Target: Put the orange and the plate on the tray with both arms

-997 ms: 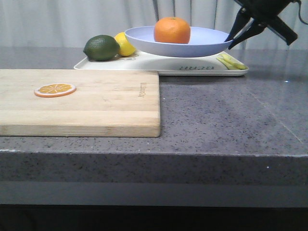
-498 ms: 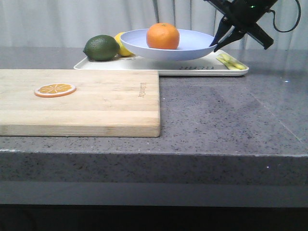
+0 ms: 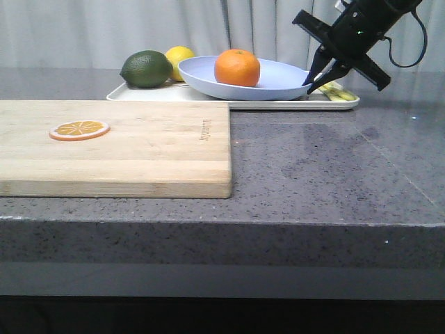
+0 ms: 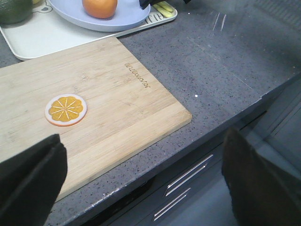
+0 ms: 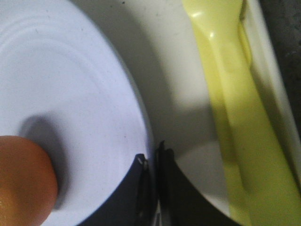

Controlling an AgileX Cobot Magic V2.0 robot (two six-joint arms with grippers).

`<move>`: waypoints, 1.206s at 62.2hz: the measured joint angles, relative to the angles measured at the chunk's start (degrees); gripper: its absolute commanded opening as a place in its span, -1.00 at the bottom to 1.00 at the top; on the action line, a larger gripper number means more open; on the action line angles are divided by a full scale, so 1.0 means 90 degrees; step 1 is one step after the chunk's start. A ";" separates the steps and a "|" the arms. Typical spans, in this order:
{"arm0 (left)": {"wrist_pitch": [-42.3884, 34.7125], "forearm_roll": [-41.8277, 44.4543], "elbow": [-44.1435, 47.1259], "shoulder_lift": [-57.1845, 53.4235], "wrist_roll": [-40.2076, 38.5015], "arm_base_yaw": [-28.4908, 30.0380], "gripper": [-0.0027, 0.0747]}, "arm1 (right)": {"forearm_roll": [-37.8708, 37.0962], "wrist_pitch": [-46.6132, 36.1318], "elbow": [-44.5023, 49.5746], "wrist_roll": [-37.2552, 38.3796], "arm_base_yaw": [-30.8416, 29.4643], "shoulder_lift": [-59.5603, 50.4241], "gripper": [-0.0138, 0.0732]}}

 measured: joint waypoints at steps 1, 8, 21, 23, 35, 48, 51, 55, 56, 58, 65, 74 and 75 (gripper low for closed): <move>0.0000 0.0000 0.0000 0.0000 0.0000 0.0000 0.75 | 0.0000 0.0000 0.0000 0.0000 0.0000 0.0000 -0.68; 0.0000 0.0000 0.0000 0.0000 0.0000 0.0000 0.75 | 0.0000 0.0000 0.0000 0.0009 0.0000 0.0000 -0.26; 0.0000 0.0000 0.0000 0.0000 0.0000 0.0000 0.75 | 0.0097 0.0031 -0.0015 0.0009 0.0000 -0.0039 0.34; 0.0000 0.0000 0.0000 0.0000 0.0000 0.0000 0.75 | 0.0097 0.0031 -0.0015 0.0009 0.0000 -0.0058 0.33; 0.0000 0.0000 0.0000 0.0000 0.0000 0.0000 0.75 | 0.0097 0.0031 -0.0015 -0.0183 0.0000 -0.0373 0.27; 0.0000 0.0000 0.0000 0.0000 0.0011 0.0000 0.75 | 0.0097 0.0176 -0.0015 -0.0773 0.0000 -0.1220 0.27; 0.0000 0.0000 0.0000 0.0000 0.0011 0.0000 0.75 | 0.0097 0.0285 -0.0015 -0.1025 0.0000 -0.1458 0.27; 0.0000 0.0000 0.0000 0.0000 0.0011 0.0000 0.75 | 0.0005 0.0405 -0.0015 -0.1287 0.0000 -0.1789 0.27; 0.0000 0.0000 0.0000 0.0000 0.0011 0.0000 0.75 | -0.0027 0.0428 -0.0015 -0.1339 0.0012 -0.1908 0.27; 0.0000 0.0000 0.0000 0.0000 0.0011 0.0000 0.75 | -0.0142 0.0484 -0.0015 -0.1448 0.0028 -0.2111 0.27; 0.0000 0.0000 0.0000 0.0000 0.0011 0.0000 0.75 | -0.0851 0.0562 0.0206 -0.1738 0.0175 -0.3019 0.27; 0.0000 0.0000 0.0000 0.0000 0.0011 0.0000 0.75 | -0.1621 0.0485 0.1141 -0.1833 0.0328 -0.4256 0.27; 0.0000 0.0000 0.0000 0.0000 0.0011 0.0000 0.75 | -0.1696 0.0430 0.1324 -0.1864 0.0328 -0.4437 0.27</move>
